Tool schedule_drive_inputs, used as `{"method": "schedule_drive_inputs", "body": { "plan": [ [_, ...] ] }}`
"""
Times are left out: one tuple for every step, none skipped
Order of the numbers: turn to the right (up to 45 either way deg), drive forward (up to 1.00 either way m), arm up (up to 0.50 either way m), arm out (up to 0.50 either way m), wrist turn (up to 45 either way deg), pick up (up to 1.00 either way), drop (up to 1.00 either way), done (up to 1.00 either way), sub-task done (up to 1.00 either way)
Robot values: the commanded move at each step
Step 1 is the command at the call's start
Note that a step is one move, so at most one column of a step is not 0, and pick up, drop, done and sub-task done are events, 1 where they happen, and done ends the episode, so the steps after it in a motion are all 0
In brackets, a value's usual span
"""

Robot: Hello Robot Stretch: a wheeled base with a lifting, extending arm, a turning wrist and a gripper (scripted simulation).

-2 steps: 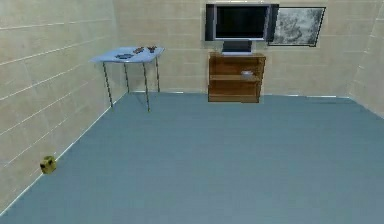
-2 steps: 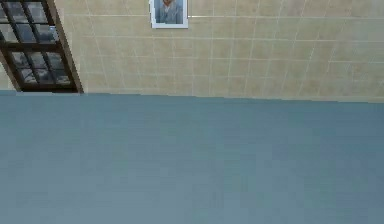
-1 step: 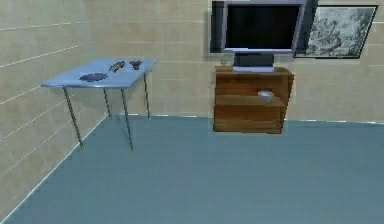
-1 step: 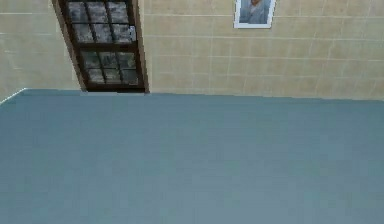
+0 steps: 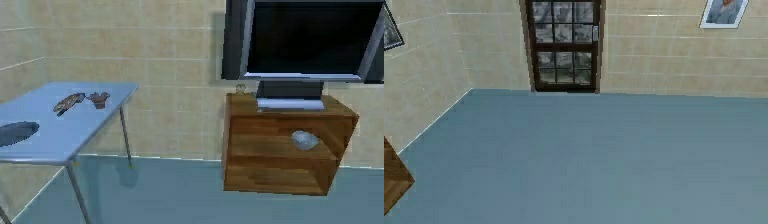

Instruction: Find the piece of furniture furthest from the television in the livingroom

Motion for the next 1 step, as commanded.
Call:
{"method": "schedule_drive_inputs", "body": {
  "plan": [
    [0.0, 0.35, 0.0, 0.0, 0.0, 0.0, 0.0, 0.0, 0.0]
  ]
}}
